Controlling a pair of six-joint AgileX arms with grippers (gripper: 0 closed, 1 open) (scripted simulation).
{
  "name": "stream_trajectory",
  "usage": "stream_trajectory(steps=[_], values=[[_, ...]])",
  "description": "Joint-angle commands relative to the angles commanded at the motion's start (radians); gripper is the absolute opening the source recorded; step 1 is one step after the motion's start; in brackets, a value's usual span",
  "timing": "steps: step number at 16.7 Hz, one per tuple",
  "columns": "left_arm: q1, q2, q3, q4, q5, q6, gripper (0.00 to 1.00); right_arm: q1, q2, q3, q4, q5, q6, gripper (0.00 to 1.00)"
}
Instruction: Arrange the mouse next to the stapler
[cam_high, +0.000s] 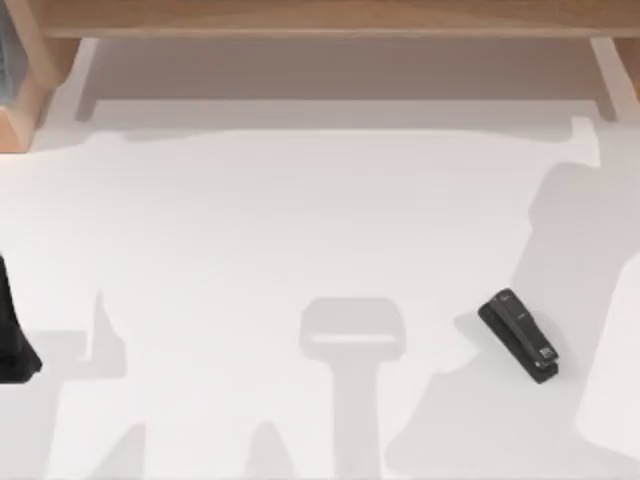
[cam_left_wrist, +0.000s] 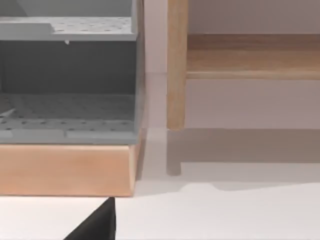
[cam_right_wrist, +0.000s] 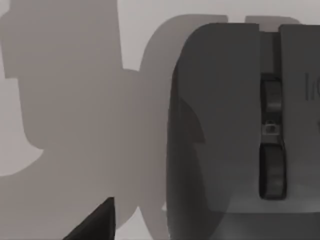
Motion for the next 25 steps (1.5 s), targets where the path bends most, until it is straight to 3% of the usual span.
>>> stream_trajectory(steps=[20, 25], values=[[0.000, 0.000, 0.000, 0.000, 0.000, 0.000, 1.00, 0.007, 0.021, -0.066, 0.087, 0.000, 0.006, 1.00], [0.000, 0.000, 0.000, 0.000, 0.000, 0.000, 1.00, 0.007, 0.021, -0.066, 0.087, 0.000, 0.006, 0.62]])
